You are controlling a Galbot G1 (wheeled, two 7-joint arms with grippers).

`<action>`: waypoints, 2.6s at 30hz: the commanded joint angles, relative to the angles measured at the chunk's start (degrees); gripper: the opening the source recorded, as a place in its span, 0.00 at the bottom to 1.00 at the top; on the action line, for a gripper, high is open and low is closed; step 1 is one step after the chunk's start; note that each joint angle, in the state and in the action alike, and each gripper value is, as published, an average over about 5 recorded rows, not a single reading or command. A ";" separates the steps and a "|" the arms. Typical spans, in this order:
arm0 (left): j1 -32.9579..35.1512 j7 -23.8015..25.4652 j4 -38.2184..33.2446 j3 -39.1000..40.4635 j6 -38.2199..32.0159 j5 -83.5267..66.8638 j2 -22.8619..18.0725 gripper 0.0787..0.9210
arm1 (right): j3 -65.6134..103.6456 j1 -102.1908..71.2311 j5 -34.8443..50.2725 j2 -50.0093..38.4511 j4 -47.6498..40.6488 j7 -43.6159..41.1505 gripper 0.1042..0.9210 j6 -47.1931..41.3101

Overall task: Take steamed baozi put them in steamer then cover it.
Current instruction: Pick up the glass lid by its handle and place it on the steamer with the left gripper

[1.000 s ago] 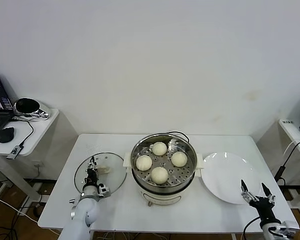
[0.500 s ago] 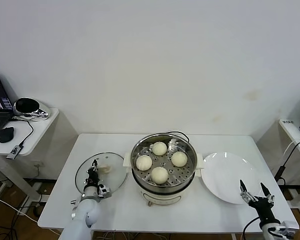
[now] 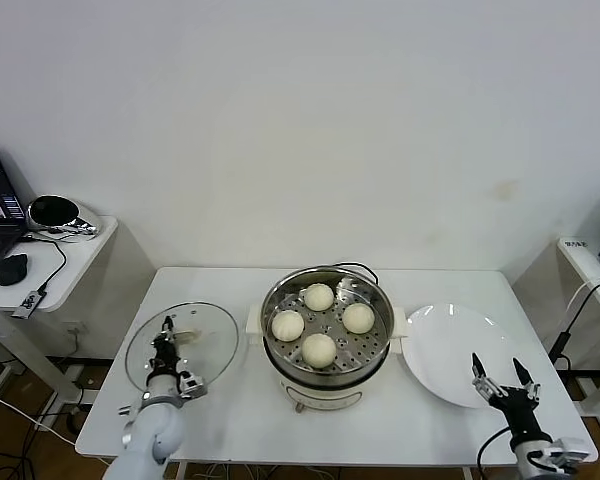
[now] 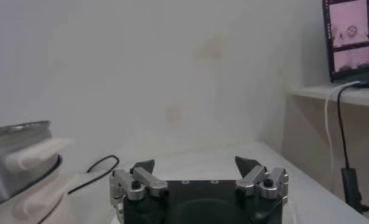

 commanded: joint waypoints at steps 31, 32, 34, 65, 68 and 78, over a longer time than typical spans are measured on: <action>-2.40 22.83 -33.74 19.80 26.41 14.83 -9.61 0.09 | -0.92 3.24 -5.37 2.39 -2.85 0.99 0.88 -0.95; -3.05 22.94 -33.33 20.67 26.40 14.81 -10.76 0.09 | -0.77 3.41 -5.40 2.57 -3.06 0.99 0.88 -0.95; -4.24 23.14 -32.58 22.54 26.40 14.77 -12.79 0.09 | -0.56 3.79 -5.47 2.95 -3.56 0.99 0.88 -0.98; -11.18 28.99 -15.75 35.46 26.30 31.02 -17.25 0.09 | -0.68 6.00 -6.99 3.51 -5.79 1.04 0.88 -1.32; -11.22 29.10 -14.82 35.67 26.31 30.60 -17.46 0.09 | -0.76 5.88 -7.28 3.43 -5.79 1.02 0.88 -1.18; -12.31 29.85 -13.54 35.70 26.36 28.58 -18.13 0.09 | -0.48 5.41 -7.62 3.08 -5.77 0.96 0.88 -0.77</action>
